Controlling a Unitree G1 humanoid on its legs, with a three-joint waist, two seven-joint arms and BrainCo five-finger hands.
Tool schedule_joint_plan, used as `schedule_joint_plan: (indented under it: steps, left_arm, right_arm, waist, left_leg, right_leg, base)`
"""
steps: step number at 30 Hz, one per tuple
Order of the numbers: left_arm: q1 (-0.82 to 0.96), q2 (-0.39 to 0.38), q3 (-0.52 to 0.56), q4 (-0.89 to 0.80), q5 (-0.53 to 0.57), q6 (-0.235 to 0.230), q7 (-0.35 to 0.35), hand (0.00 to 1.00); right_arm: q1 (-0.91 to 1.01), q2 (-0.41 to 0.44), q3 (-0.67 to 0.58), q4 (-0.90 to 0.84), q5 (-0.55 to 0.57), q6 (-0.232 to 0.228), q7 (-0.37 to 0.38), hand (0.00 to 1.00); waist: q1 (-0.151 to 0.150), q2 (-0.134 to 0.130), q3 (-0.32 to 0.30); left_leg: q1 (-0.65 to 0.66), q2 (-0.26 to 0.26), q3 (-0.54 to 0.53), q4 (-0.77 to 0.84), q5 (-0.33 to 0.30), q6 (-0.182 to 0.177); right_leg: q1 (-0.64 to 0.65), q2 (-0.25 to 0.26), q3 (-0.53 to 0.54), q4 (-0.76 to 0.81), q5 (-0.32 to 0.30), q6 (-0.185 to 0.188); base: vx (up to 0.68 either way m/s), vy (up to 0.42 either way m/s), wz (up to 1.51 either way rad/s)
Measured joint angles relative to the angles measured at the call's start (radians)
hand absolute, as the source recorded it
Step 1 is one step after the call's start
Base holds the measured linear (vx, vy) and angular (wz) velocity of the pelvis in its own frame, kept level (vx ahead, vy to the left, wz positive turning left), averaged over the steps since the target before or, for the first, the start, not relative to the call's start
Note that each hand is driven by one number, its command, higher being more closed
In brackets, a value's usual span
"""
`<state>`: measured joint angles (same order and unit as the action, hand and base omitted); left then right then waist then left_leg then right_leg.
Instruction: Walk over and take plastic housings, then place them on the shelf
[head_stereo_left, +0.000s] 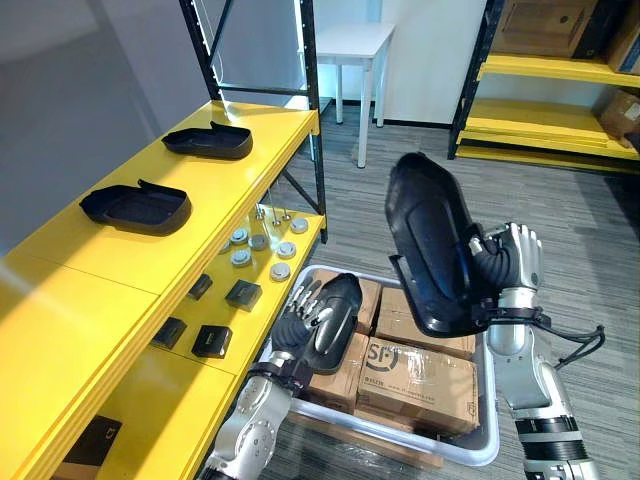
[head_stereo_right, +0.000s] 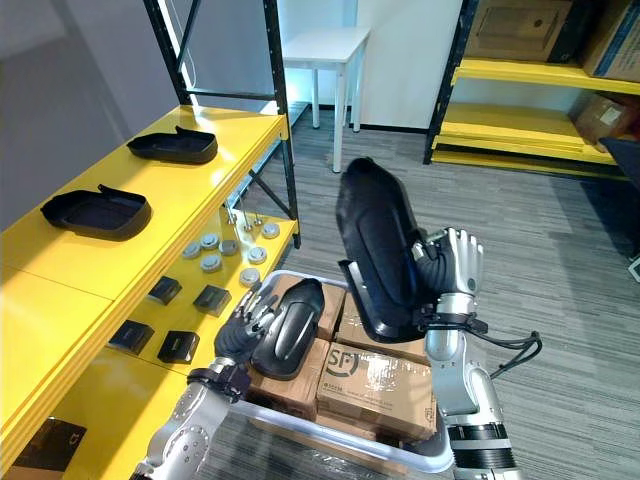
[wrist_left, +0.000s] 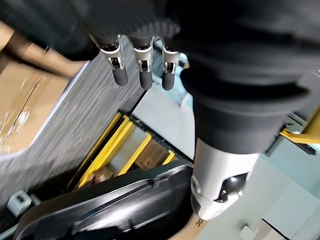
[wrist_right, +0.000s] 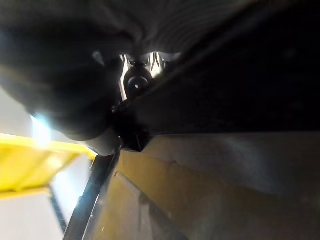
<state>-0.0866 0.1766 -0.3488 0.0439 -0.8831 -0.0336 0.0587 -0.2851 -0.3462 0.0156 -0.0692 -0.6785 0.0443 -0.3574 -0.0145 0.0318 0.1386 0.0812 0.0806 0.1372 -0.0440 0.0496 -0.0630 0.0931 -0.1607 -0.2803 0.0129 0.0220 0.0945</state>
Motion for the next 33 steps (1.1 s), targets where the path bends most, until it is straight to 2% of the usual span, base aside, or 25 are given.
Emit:
schedule_joint_plan:
  steps: [5,13,17,18,24,29,31,33]
  left_arm:
    - [-0.078,0.027,-0.070,0.040,-0.064,0.005,0.027,0.00]
    - [-0.162,0.018,-0.122,0.096,-0.113,0.006,0.073,0.00]
    - [-0.189,0.014,-0.160,0.126,-0.155,-0.008,0.097,0.00]
    - [-0.189,0.017,-0.170,0.135,-0.157,-0.012,0.105,1.00]
    - [-0.189,0.018,-0.187,0.147,-0.209,-0.036,0.161,1.00]
    - [-0.189,0.013,-0.185,0.147,-0.253,-0.106,0.230,1.00]
    - [-0.188,0.001,-0.172,0.147,-0.253,-0.115,0.256,1.00]
    - [-0.179,-0.012,-0.166,0.131,-0.247,-0.127,0.267,1.00]
  right_arm:
    - [-0.027,0.002,0.094,-0.003,0.000,-0.002,-0.015,1.00]
    - [-0.036,0.041,0.253,-0.037,0.001,-0.025,-0.017,1.00]
    - [-0.036,0.062,0.336,-0.032,0.001,-0.033,-0.026,1.00]
    - [-0.036,0.061,0.351,-0.022,0.001,-0.033,-0.027,1.00]
    - [-0.035,0.062,0.399,0.003,0.004,-0.033,-0.058,1.00]
    - [-0.030,0.063,0.446,0.002,0.006,-0.033,-0.101,1.00]
    - [-0.026,0.063,0.463,0.000,0.006,-0.033,-0.125,1.00]
    - [-0.003,0.063,0.467,-0.017,0.030,-0.033,-0.156,1.00]
  waist:
    - [0.003,-0.001,-0.036]
    - [-0.001,-0.008,-0.056]
    - [-0.002,-0.008,-0.069]
    - [-0.002,-0.009,-0.073]
    - [-0.004,-0.018,-0.089]
    - [-0.002,-0.034,-0.100]
    - [0.003,-0.035,-0.101]
    - [0.006,-0.037,-0.101]
  left_leg:
    - [0.016,-0.003,0.012,-0.041,0.024,0.002]
    - [0.023,-0.006,0.023,-0.042,0.026,0.006]
    - [0.022,-0.004,0.021,-0.042,0.028,0.004]
    - [0.022,-0.003,0.021,-0.042,0.029,0.004]
    - [0.020,-0.001,0.021,-0.042,0.031,0.003]
    - [0.021,0.005,0.020,-0.042,0.033,-0.002]
    - [0.016,0.005,0.014,-0.042,0.034,-0.003]
    - [-0.015,0.003,-0.034,-0.037,0.041,-0.006]
  right_leg:
    - [-0.008,0.002,0.013,-0.003,0.008,0.004]
    - [-0.007,-0.001,0.025,-0.004,0.011,0.008]
    - [-0.006,0.001,0.025,-0.009,0.014,0.005]
    - [-0.006,0.002,0.025,-0.009,0.014,0.004]
    - [0.008,0.010,0.025,-0.042,0.031,-0.002]
    - [0.010,0.016,0.022,-0.043,0.033,-0.004]
    - [0.009,0.016,0.017,-0.039,0.033,-0.004]
    - [0.010,0.015,-0.033,-0.038,0.031,-0.006]
  base:
    - [-0.01,0.016,-0.06]
    - [0.00,0.007,-0.04]
    - [0.00,0.000,0.00]
    - [0.00,0.000,0.00]
    - [0.00,0.000,0.00]
    - [0.00,0.000,0.00]
    - [-0.02,0.008,0.17]
    - [-0.03,-0.012,0.63]
